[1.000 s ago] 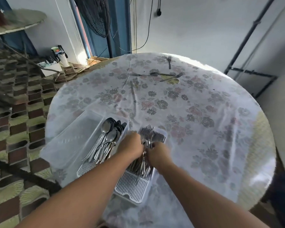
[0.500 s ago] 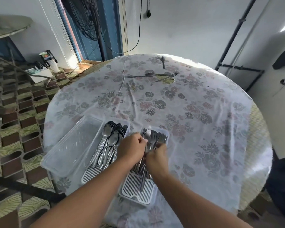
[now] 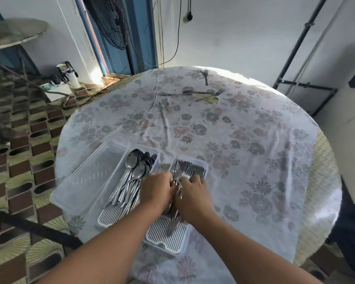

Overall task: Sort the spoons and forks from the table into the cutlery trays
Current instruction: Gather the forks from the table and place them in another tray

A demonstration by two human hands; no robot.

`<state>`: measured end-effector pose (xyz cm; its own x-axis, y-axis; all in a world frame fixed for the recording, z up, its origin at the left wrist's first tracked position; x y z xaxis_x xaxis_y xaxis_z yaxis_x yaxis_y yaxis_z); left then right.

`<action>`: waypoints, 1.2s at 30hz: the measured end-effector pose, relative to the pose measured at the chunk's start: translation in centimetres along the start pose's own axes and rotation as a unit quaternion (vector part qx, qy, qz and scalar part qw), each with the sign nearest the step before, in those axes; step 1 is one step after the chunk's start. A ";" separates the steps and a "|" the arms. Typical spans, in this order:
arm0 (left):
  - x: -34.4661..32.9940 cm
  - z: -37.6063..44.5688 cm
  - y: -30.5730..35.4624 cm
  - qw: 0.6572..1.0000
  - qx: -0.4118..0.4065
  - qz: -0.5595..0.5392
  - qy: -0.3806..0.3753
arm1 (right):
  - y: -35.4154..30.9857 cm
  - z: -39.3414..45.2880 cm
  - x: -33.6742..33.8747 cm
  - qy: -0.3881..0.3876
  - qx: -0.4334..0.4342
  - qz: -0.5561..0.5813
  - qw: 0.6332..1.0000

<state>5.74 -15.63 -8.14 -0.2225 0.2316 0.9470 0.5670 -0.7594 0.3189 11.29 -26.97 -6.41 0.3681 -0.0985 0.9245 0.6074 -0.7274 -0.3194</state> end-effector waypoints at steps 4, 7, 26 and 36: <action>-0.7 0.2 0.6 0.999 -0.005 0.036 0.008 | 2.2 0.2 0.1 0.042 -0.006 -0.102 0.994; -1.1 0.3 1.1 0.998 -0.002 0.067 -0.001 | 4.0 0.7 -0.4 0.032 0.006 -0.130 0.991; -0.4 1.8 -2.3 0.965 -0.217 0.051 -0.134 | 1.6 1.5 1.0 -0.004 0.030 -0.223 0.974; -0.6 2.4 -2.4 0.971 -0.210 0.090 -0.065 | 2.3 1.6 0.5 0.158 -0.041 -0.056 0.985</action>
<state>6.37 -12.47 -9.39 -0.0322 0.1257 0.9915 0.2075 -0.9696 0.1296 13.98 -27.55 -7.02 0.0572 -0.2121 0.9756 0.5687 -0.7962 -0.2065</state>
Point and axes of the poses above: each hand's wrist, its own z-axis towards the middle knuckle, its own x-axis out of the back of the hand, y = z × x, the point moved 1 cm from there along z, towards the middle knuckle, and after that the axes turned 5 degrees about -z, right-handed, at the moved point
